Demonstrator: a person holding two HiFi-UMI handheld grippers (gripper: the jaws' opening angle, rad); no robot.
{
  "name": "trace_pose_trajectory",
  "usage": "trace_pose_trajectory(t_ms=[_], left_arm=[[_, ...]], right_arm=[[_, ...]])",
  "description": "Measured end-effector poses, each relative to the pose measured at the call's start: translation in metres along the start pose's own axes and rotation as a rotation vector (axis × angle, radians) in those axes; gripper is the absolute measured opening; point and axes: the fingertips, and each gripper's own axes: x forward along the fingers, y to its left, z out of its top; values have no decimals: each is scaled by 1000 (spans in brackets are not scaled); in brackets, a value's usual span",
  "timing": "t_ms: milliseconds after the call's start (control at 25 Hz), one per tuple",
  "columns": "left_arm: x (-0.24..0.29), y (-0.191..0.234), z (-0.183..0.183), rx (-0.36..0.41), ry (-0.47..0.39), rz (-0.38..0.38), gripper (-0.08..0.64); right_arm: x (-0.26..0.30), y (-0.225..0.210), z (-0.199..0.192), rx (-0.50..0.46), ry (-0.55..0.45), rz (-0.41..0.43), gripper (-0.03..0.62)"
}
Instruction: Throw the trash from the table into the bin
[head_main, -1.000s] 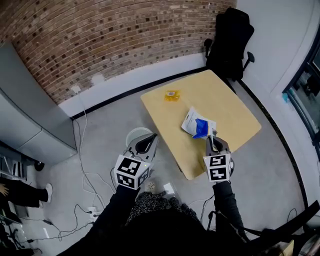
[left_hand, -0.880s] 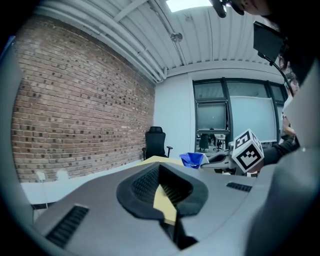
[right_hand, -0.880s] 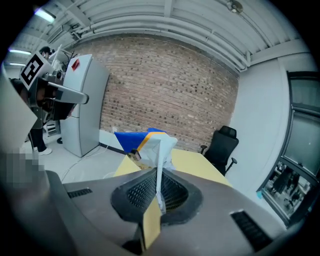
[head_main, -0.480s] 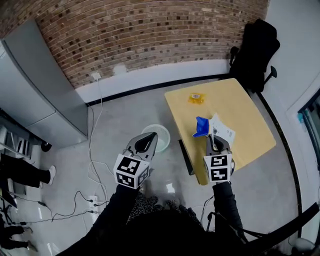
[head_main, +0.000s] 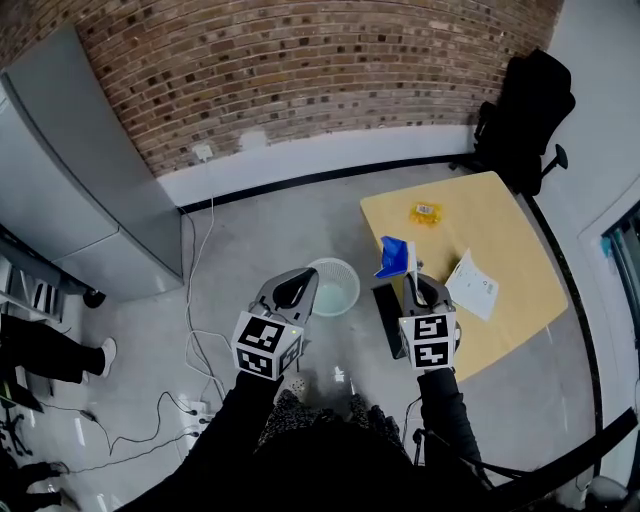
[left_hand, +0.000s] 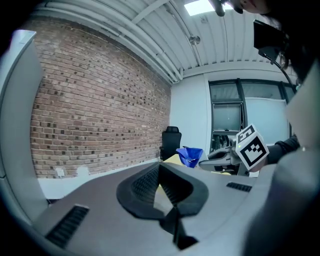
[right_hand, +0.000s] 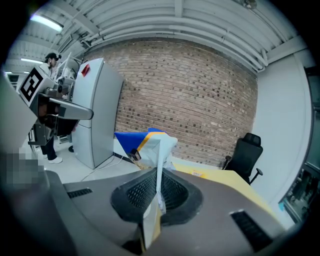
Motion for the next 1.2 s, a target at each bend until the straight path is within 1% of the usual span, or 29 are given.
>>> trace_pose_trajectory(t_ms=[200, 400, 640, 840, 1040, 1200], left_arm=[[4, 46, 0, -18, 11, -36, -2], [9, 76, -6, -14, 39, -97, -2], [23, 98, -12, 28, 59, -162, -2], [33, 110, -16, 23, 62, -159, -2], [45, 115, -22, 31, 75, -142, -2], [55, 113, -28, 37, 96, -129, -2]], right_arm=[[33, 28, 27, 23, -12, -4, 17], [57, 47, 39, 52, 7, -26, 17], [82, 64, 43, 86, 34, -43, 17], [98, 79, 42, 93, 46, -11, 17], [113, 77, 48, 116, 26, 19, 17], [125, 75, 43, 150, 21, 53, 17]])
